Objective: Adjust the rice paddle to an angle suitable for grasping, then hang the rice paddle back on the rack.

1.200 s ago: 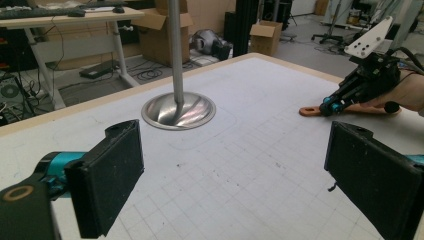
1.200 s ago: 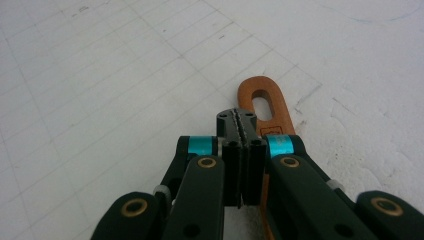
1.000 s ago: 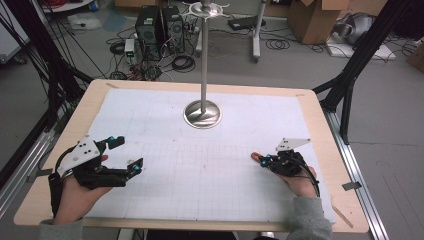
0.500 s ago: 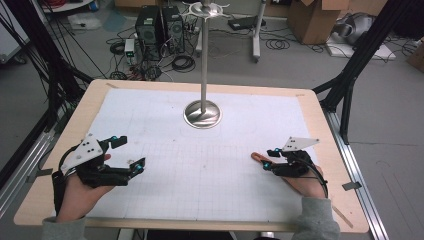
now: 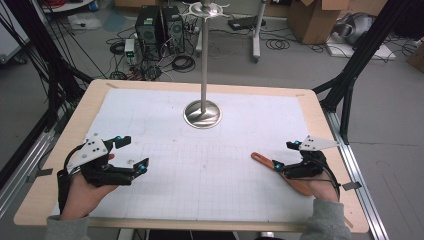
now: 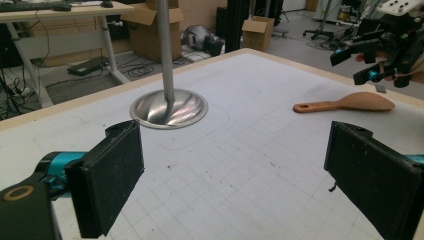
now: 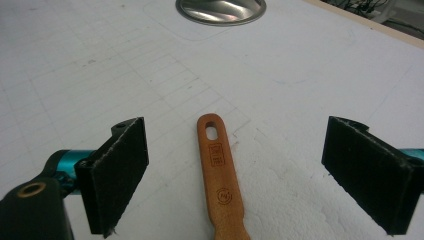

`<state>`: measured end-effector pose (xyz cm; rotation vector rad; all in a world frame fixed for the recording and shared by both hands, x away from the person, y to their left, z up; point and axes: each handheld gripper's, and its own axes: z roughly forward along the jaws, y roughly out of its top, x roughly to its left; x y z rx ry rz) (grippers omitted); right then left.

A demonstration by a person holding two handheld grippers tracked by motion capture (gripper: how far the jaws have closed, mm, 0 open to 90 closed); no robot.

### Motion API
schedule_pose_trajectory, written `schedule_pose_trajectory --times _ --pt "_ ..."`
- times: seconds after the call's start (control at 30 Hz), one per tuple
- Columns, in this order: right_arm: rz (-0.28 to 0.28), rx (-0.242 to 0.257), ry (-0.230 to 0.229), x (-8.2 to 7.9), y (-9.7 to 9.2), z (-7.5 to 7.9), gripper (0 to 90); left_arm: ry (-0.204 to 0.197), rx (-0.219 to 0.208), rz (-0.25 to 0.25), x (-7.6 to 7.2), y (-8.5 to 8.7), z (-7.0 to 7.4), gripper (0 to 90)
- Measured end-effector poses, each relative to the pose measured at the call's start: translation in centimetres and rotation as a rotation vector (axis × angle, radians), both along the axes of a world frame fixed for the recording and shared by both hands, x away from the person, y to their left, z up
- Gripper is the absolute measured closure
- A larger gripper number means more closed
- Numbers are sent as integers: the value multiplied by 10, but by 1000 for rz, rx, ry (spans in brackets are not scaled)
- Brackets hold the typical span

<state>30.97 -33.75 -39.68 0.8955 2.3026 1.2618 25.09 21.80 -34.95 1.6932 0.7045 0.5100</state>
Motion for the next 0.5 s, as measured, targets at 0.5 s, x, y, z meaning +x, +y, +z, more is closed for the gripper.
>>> schedule_pose_trajectory --times 0.5 --pt "9 -20 27 -4 -9 -2 103 12 9 -18 5 -8 -4 92"
